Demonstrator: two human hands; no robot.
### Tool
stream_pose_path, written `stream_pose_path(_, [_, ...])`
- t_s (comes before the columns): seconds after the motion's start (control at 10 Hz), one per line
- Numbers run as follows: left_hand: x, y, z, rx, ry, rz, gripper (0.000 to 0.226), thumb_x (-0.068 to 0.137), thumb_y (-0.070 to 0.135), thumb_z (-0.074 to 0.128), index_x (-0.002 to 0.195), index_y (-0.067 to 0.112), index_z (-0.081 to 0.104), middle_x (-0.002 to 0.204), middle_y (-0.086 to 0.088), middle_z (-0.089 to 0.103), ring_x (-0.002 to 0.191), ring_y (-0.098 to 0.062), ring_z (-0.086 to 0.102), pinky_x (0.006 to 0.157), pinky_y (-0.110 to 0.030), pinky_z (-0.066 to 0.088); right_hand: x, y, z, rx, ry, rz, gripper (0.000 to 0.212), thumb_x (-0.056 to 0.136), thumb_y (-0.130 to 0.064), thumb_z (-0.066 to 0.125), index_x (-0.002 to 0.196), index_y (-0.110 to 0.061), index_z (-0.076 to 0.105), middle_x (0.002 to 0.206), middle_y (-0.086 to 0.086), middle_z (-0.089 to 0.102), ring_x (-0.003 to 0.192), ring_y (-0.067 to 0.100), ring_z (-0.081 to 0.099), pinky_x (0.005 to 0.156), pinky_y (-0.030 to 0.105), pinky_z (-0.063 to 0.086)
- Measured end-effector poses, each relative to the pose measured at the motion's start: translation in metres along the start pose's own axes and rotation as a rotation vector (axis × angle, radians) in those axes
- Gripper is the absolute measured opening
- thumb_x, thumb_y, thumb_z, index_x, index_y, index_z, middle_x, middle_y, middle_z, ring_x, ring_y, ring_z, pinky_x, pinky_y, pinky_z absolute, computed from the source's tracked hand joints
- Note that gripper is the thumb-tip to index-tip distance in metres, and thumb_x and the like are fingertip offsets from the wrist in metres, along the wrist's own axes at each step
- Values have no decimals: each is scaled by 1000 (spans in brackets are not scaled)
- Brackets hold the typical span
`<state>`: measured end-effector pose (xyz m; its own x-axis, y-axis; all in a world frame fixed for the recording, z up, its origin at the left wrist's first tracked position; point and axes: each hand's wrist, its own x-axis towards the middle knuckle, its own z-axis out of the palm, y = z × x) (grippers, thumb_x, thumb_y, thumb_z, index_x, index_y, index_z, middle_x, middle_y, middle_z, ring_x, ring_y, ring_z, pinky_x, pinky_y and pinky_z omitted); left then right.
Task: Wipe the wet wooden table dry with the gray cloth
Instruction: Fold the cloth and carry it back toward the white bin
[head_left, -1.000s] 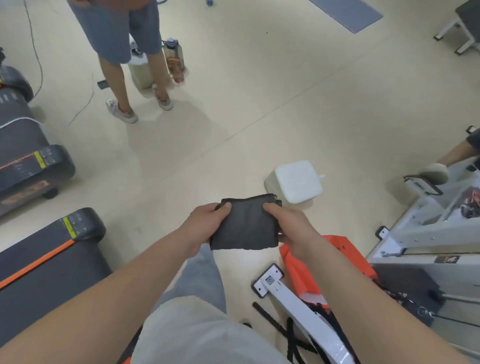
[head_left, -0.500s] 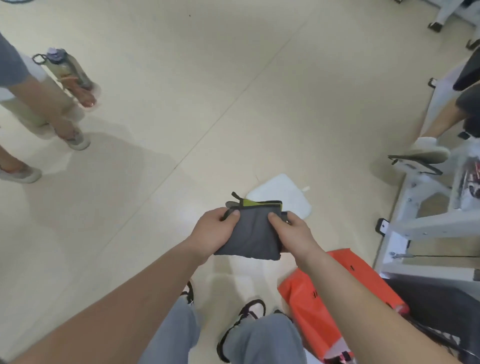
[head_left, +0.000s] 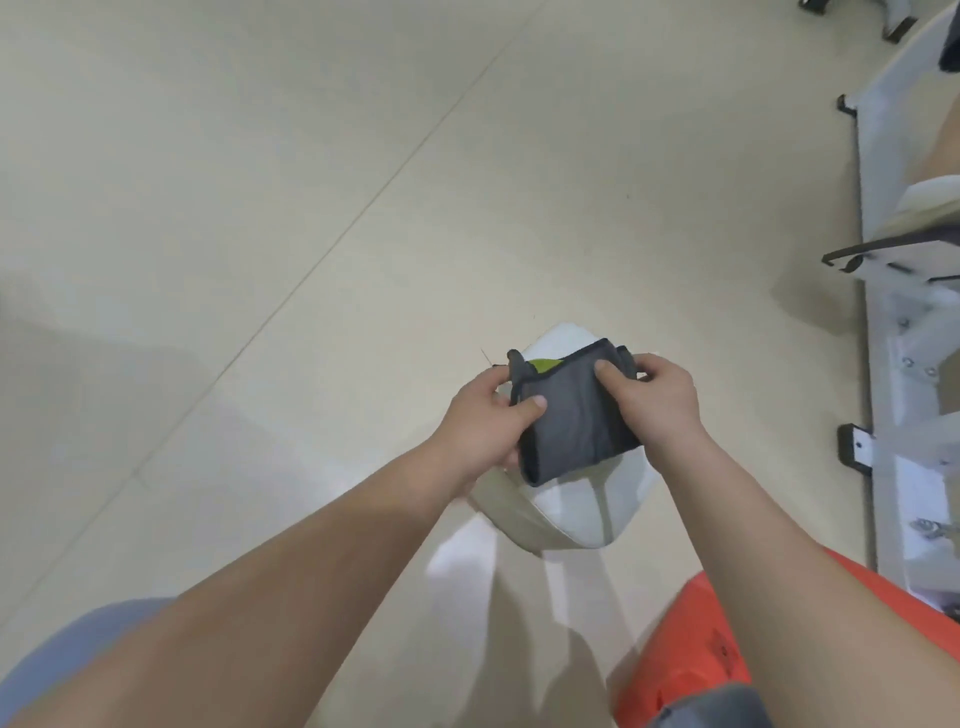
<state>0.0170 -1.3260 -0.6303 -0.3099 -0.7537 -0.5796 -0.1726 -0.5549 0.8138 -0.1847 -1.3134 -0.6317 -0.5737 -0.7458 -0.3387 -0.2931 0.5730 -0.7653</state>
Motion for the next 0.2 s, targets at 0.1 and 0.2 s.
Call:
stream_pose_path(0.1, [19, -31, -7, 146, -20, -113, 50, 98, 31, 66, 142, 20, 43, 104, -5, 68, 82, -30, 74, 74, -43, 64, 16, 17, 18, -168, -3, -7, 57, 92, -45, 69, 142, -20, 58, 142, 0, 59, 132, 24, 55, 107, 40, 47])
stream_pose_path(0.2, [31, -54, -21, 280, 5, -99, 48, 97, 34, 64, 140, 17, 49, 108, -3, 66, 95, -30, 72, 82, -44, 61, 12, 20, 42, -362, 75, -231, 48, 94, -36, 65, 137, -14, 60, 141, 5, 57, 134, 27, 50, 106, 39, 44])
